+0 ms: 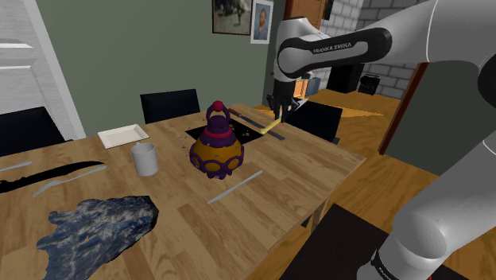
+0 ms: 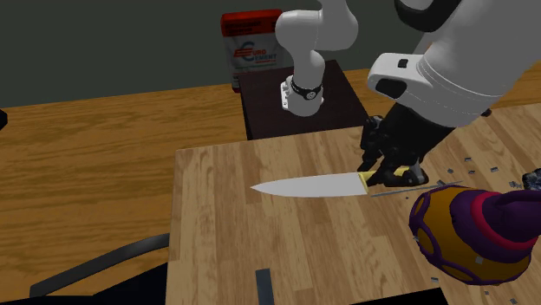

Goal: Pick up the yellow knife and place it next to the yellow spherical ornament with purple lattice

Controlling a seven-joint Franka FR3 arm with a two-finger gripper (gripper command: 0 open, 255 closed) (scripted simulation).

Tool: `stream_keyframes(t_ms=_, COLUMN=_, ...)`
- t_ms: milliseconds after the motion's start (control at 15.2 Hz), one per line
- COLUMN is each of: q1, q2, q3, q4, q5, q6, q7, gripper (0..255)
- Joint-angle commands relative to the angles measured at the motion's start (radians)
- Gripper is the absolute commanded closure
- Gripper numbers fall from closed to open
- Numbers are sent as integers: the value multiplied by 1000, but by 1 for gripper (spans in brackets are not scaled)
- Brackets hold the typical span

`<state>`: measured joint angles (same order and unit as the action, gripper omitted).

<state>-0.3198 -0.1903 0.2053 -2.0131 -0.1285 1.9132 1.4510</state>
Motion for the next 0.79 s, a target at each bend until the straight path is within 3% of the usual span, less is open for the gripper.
stream_keyframes(t_ms=0, q1=0, q2=1, q3=0, q4=-26, q5=-2, q6=28, q7=4, gripper=255)
stream_keyframes(t_ms=726, q1=-1, q2=28, q3=3, q4=-147, q5=-17, q6=173, q7=30, gripper=255)
